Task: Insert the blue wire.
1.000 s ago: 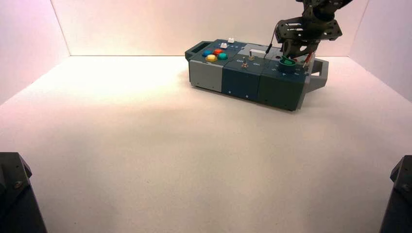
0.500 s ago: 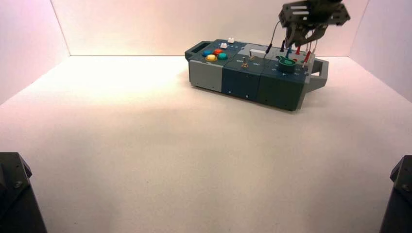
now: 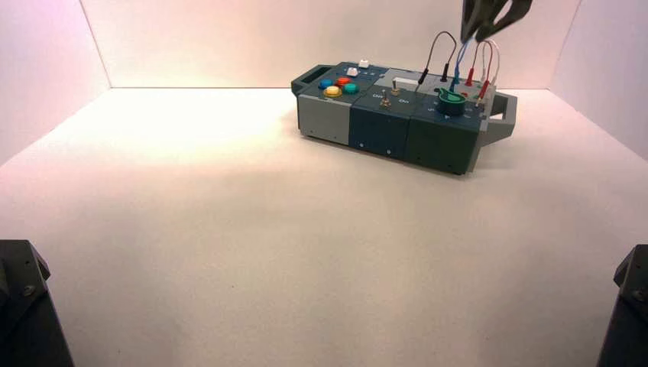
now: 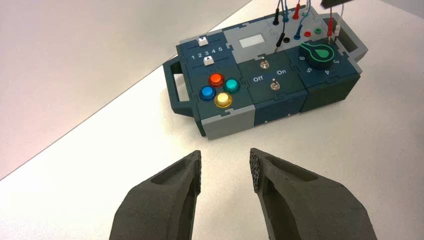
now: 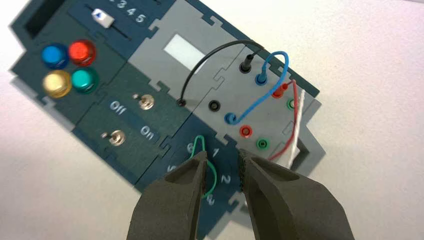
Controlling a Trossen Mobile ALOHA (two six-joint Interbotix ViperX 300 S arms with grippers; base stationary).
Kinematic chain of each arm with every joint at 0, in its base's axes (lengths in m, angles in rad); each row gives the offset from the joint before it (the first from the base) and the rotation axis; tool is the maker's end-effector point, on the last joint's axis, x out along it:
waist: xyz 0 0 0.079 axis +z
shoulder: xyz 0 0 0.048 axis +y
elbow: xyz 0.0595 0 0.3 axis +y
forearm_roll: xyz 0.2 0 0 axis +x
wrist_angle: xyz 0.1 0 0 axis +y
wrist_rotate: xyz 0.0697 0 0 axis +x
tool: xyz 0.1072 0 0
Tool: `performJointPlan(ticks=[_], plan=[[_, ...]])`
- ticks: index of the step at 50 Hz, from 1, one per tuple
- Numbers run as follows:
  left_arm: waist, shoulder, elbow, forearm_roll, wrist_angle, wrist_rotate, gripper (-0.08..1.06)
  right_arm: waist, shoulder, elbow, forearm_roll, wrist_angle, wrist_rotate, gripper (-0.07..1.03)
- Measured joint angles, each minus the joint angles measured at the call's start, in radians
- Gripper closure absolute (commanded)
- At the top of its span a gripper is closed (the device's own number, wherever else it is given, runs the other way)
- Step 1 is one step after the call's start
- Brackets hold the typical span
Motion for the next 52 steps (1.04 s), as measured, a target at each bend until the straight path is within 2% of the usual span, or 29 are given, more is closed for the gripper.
performJointPlan(ticks=[11, 17, 24, 38, 52], plan=[[0.002, -0.002, -0.002, 0.002, 0.0, 0.002, 0.45, 0.0, -0.041, -0.018, -0.011, 0.098, -0.014, 0.61], [0.002, 0.0, 0.0, 0.002, 0.0, 0.002, 0.45, 0.0, -0.044, -0.011, -0.02, 0.117, -0.017, 0.61], [0.002, 0.002, 0.014, 0.003, 0.0, 0.006, 0.45, -0.002, -0.061, 0.021, -0.025, 0.121, -0.017, 0.61], [0.002, 0.028, 0.023, 0.003, -0.006, 0.017, 0.45, 0.002, -0.141, 0.034, -0.025, 0.12, -0.018, 0.61], [0.002, 0.109, 0.023, 0.002, -0.008, 0.02, 0.45, 0.003, -0.153, 0.054, -0.023, 0.107, -0.018, 0.61]])
